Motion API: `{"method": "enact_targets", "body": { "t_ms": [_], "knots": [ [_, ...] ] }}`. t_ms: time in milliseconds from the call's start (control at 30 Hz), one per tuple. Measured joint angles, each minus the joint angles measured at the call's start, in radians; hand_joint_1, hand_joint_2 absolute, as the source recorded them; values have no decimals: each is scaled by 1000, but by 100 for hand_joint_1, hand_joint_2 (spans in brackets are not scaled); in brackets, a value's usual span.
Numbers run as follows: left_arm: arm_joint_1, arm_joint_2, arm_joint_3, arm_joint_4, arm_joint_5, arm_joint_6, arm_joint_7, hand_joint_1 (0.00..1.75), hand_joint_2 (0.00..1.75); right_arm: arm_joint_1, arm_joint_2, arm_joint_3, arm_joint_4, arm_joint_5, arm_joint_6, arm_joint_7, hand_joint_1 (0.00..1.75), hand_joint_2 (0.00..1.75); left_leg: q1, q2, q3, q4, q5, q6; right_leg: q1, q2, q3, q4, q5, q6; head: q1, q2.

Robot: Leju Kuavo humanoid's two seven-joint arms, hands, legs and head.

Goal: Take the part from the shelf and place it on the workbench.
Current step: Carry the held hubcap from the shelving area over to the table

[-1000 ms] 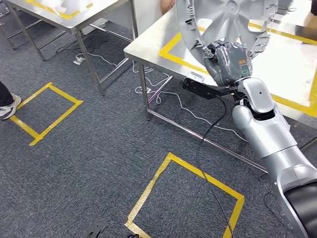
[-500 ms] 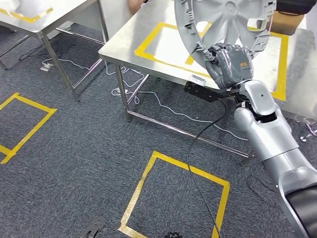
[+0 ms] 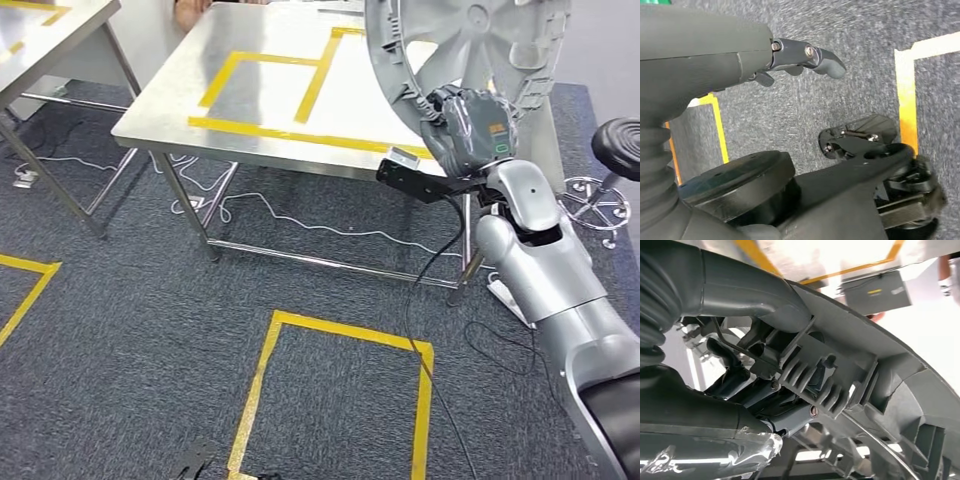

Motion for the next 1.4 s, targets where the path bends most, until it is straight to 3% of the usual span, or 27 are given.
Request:
{"method": "enact_targets", "body": {
  "t_ms": [67, 133, 200, 267, 333, 400, 467, 500, 533, 600, 667, 767, 833, 933, 1000, 1033, 1067, 1133, 1167, 1233, 1300, 1400],
  "knots": [
    [-1, 0, 0, 0, 0, 0, 0, 0, 175, 1, 0, 0, 0, 0, 0, -1, 175, 175, 0, -13, 33, -83, 67, 8, -1, 28, 0, 0, 2, 2, 0, 0],
    [-2, 1, 1, 0, 0, 1, 0, 0, 175, 0, 0, 0, 0, 0, 0, -1, 175, 175, 4, -61, 92, -215, 125, 17, -1, 53, -4, 2, 3, 9, 0, 0],
    [-2, 2, 2, 0, 0, 1, 0, 0, 175, -2, 0, 0, 0, 0, -1, -1, 175, 175, 7, -90, 121, -276, 135, 20, -4, 76, -11, 0, 8, 22, 0, 0],
    [-3, 2, 3, 0, -1, 2, 0, 0, 175, -1, -1, -2, 0, -1, -1, -1, 175, 175, 7, -70, 125, -284, 136, 26, -8, 94, -18, -8, 15, 36, -1, 0],
    [-5, 1, 3, 0, -1, 2, 0, 0, 175, -2, -4, -3, 0, -1, -1, -1, 175, 175, 9, -46, 126, -292, 142, 37, -3, 56, -36, 17, -5, 45, 6, 0],
    [-5, 0, 3, 0, -1, 2, 0, 0, 175, -4, -4, -2, 0, -1, -1, -2, 175, 175, 7, -23, 127, -295, 143, 44, 3, -13, -83, 126, -67, 50, 14, 0],
    [-2, 0, 4, 0, -2, 1, 1, 0, 175, -4, -2, -1, 1, 0, -1, -3, 175, 175, 5, 2, 128, -294, 141, 47, 2, -42, -135, 249, -116, 53, 15, 0],
    [-1, 1, 4, 0, -2, 1, 1, 0, 175, -3, -2, 0, 1, 0, -2, -4, 175, 175, 5, 14, 129, -294, 140, 47, 2, -47, -143, 271, -116, 54, 16, 0],
    [-1, 0, 4, 0, -2, 1, 1, 0, 175, -3, -2, 0, 1, 0, -2, -4, 175, 175, 6, 24, 131, -293, 138, 46, 2, -51, -130, 252, -97, 55, 16, 0],
    [-3, -1, 4, 0, -3, 1, 1, 0, 175, -5, -2, 0, 2, 9, -6, -3, 175, 175, 6, 38, 138, -292, 132, 39, 2, -65, -59, 125, -40, 58, 16, 0],
    [-5, 0, 4, 0, -6, 1, 1, 0, 175, -7, -2, 1, 2, 30, -16, -3, 175, 175, 2, 47, 139, -286, 127, 28, 4, -75, 0, 20, -10, 52, 16, 0],
    [-7, 1, 5, 0, -8, 1, 4, 0, 175, -9, -5, 7, 2, 54, -29, -5, 175, 175, -2, 57, 139, -287, 127, 15, 6, -66, 7, 3, -10, 32, 12, 0],
    [-7, 1, 5, 0, -8, 1, 5, 0, 175, -11, -8, 11, 1, 60, -30, -5, 175, 175, 0, 41, 129, -264, 107, 5, 3, -59, 6, 1, -8, 20, 11, 0],
    [-6, 1, 5, 0, -8, 2, 5, 0, 175, -10, -8, 20, 2, 69, -30, -6, 175, 175, 2, 8, 50, -100, 21, -6, 0, -50, 6, 0, -7, 9, 7, 0],
    [-3, 1, 5, 0, -8, 2, 6, 0, 175, -9, -8, 25, 2, 73, -31, -6, 175, 175, 2, 4, 2, -10, -1, -5, 0, -41, 7, 0, -7, 8, 6, 0],
    [-2, 0, 6, 0, -8, 2, 6, 0, 175, -8, -8, 27, 2, 74, -32, -5, 175, 175, 2, 3, 1, -13, 16, -2, 1, -36, 7, 0, -7, 8, 5, 0],
    [-2, 0, 6, 0, -8, 2, 6, 0, 175, -8, -8, 29, 2, 75, -33, -5, 175, 175, 2, 1, 17, -53, 49, 2, 1, -31, 8, 0, -7, 8, 5, 0],
    [-3, 1, 6, 0, -9, 2, 6, 0, 175, -10, -8, 31, 1, 75, -35, -4, 175, 175, 1, -8, 76, -181, 120, 12, 3, -25, 8, 1, -7, 11, 4, 0],
    [-4, 2, 6, 0, -9, 2, 6, 0, 175, -11, -8, 31, 1, 75, -37, -4, 175, 175, 2, -12, 100, -235, 137, 14, 4, -21, 6, 3, -6, 15, 4, 0],
    [-3, 1, 6, 0, -9, 2, 6, 0, 175, -13, -8, 31, 1, 75, -41, -3, 175, 175, 3, -17, 120, -282, 141, 12, 8, -17, 0, 4, -5, 17, 5, 0],
    [-3, 2, 6, 0, -9, 1, 6, 0, 175, -13, -8, 31, 1, 75, -42, -2, 175, 175, 2, -17, 119, -288, 142, 10, 7, -17, 1, -2, -1, 16, 5, 0],
    [-3, 3, 6, 0, -9, 0, 6, 0, 175, -13, -8, 33, 1, 76, -41, -4, 175, 175, 0, -20, 118, -287, 144, 18, 6, -21, 7, -13, 5, 24, 5, 0]
  ]
}}
